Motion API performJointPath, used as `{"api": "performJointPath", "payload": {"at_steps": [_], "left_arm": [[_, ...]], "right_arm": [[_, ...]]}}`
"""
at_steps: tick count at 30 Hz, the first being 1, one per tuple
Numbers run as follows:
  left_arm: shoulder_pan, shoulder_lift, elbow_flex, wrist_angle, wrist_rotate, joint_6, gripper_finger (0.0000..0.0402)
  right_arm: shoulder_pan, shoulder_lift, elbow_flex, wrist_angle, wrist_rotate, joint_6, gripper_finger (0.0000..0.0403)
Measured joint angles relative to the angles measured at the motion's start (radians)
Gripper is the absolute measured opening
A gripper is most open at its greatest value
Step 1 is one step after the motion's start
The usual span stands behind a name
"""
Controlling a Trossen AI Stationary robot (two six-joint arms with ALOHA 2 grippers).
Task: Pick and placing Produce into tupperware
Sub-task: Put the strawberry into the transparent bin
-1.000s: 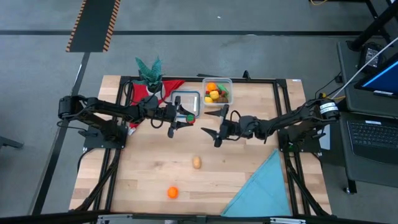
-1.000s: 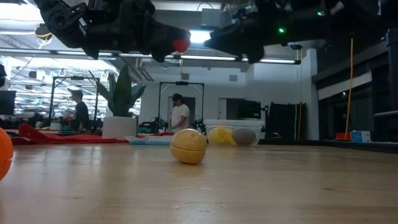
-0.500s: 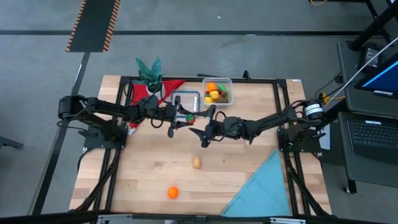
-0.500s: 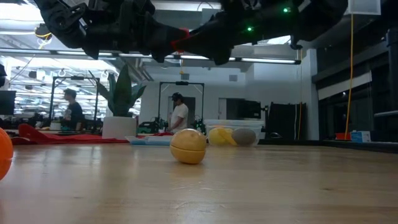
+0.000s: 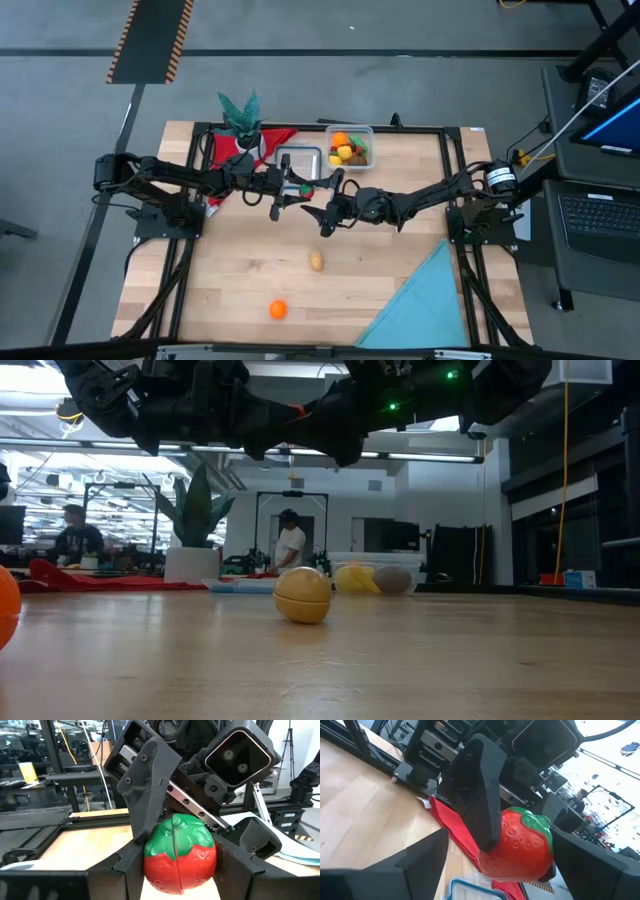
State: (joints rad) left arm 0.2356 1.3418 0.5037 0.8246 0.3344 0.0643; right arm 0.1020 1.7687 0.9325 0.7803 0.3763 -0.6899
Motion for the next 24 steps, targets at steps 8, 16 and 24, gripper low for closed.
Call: {"api": "performJointPath", "payload": {"at_steps": [8, 16, 24], "left_arm": [[-0.001, 0.000, 0.000, 0.002, 0.004, -0.010, 0.0179], [0.000, 0.000, 0.000, 0.001, 0.002, -0.010, 0.0179], [0.001, 0.000, 0.000, -0.001, 0.005, -0.010, 0.0178]], "right_arm": [[0.007, 0.000, 0.000, -0.003, -0.002, -0.117, 0.0339], [0.010, 0.000, 0.000, -0.001, -0.004, -0.119, 0.0339], [0.023, 0.000, 0.000, 0.010, -0.015, -0.160, 0.0339]]}}
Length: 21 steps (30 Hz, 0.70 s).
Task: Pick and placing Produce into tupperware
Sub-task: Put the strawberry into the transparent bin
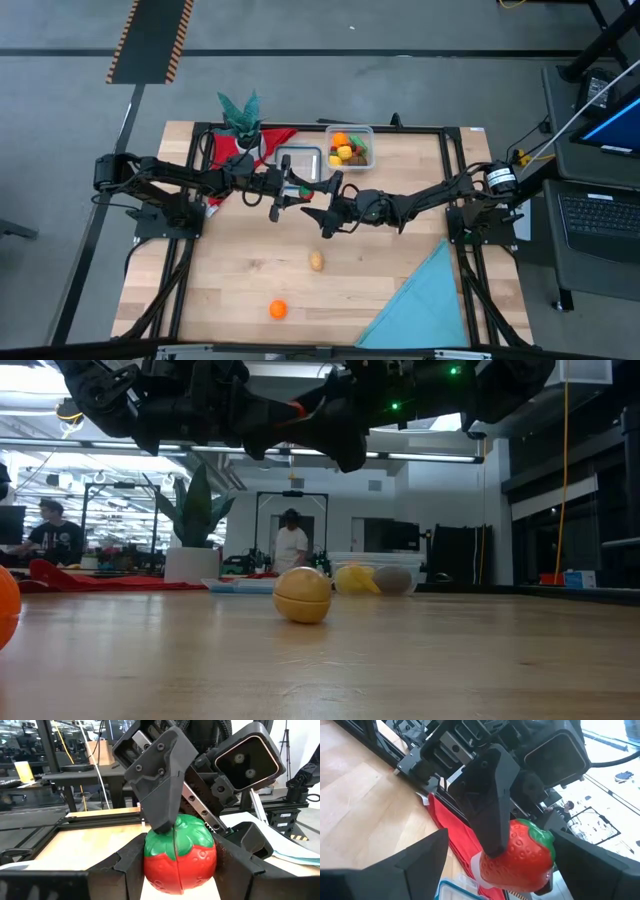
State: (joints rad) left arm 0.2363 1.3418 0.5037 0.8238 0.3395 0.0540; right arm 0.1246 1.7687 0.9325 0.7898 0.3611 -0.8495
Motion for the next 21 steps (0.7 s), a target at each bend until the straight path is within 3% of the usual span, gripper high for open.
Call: {"api": "performJointPath", "payload": {"at_steps": [21], "left_arm": [[0.000, 0.000, 0.000, 0.003, -0.007, -0.046, 0.0177]], "right_arm": [[-0.014, 0.024, 0.000, 0.044, -0.007, -0.068, 0.0325]]}}
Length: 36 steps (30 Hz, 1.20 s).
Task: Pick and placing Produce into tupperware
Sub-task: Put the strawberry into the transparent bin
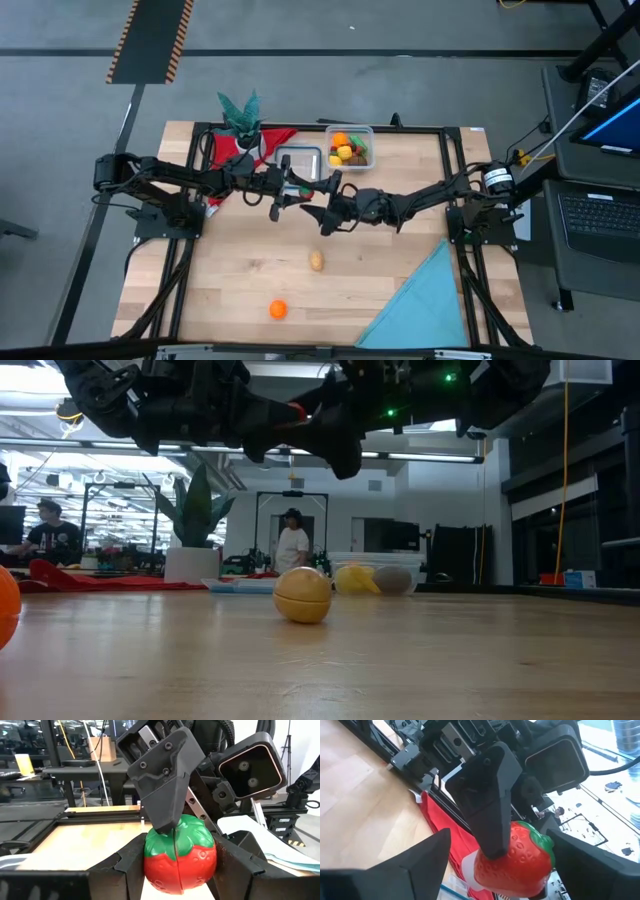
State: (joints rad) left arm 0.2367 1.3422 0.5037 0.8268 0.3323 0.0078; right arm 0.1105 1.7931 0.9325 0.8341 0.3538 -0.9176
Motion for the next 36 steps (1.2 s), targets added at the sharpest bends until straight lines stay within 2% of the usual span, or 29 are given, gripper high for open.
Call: {"api": "performJointPath", "payload": {"at_steps": [16, 31, 36], "left_arm": [[-0.028, 0.000, 0.000, 0.008, -0.004, -0.011, 0.0175], [-0.034, 0.000, 0.000, 0.011, -0.001, -0.005, 0.0175], [-0.033, 0.000, 0.001, 0.011, 0.008, -0.005, 0.0175]], "right_arm": [[-0.016, -0.001, 0.000, -0.006, -0.007, -0.008, 0.0260], [-0.018, 0.000, -0.001, 0.024, -0.002, -0.012, 0.0250], [-0.003, 0.000, -0.002, 0.025, 0.006, -0.101, 0.0256]]}}
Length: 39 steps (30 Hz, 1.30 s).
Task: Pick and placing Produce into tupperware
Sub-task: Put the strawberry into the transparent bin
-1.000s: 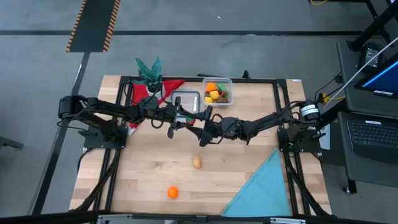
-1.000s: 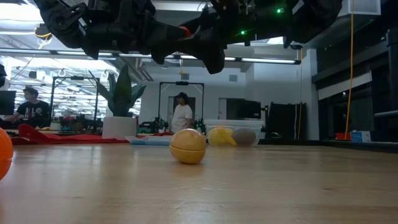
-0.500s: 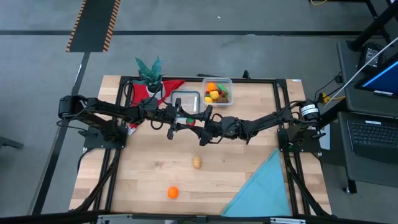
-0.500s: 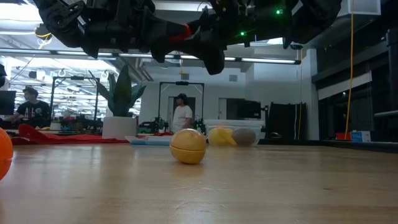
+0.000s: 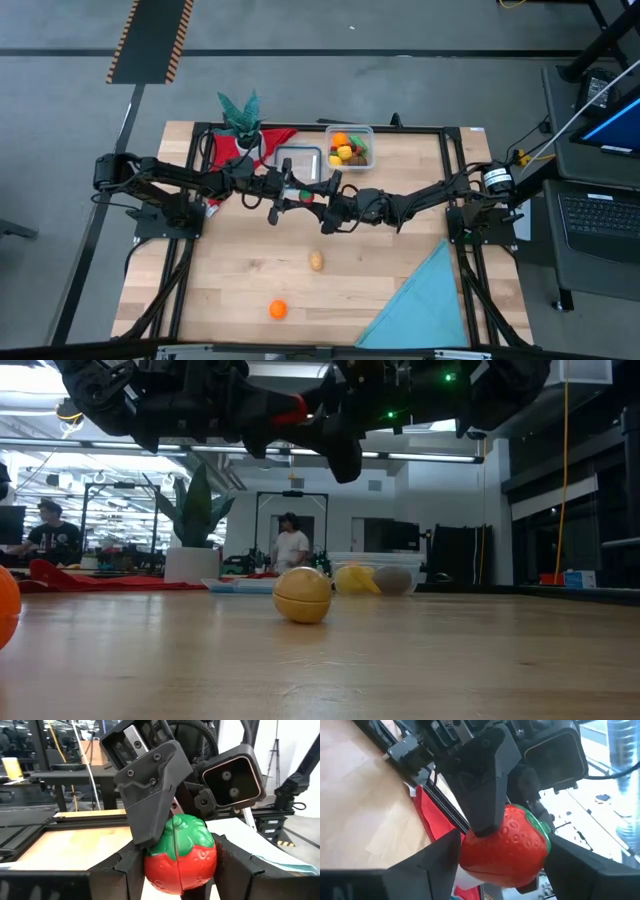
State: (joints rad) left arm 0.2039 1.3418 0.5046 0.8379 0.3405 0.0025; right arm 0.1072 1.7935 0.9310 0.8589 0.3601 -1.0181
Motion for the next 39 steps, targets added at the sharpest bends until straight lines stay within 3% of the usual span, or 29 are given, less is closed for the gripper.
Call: {"api": "performJointPath", "payload": {"at_steps": [16, 25, 39], "left_arm": [[0.002, 0.000, 0.000, -0.003, 0.000, -0.019, 0.0175], [0.003, -0.001, 0.000, -0.005, -0.004, -0.007, 0.0171], [0.003, -0.002, 0.001, -0.012, -0.006, -0.003, 0.0188]], "right_arm": [[0.012, 0.000, 0.000, 0.011, 0.001, -0.034, 0.0256], [0.013, 0.000, 0.000, 0.016, 0.001, -0.024, 0.0215], [0.014, 0.000, 0.000, 0.026, 0.007, -0.013, 0.0212]]}}
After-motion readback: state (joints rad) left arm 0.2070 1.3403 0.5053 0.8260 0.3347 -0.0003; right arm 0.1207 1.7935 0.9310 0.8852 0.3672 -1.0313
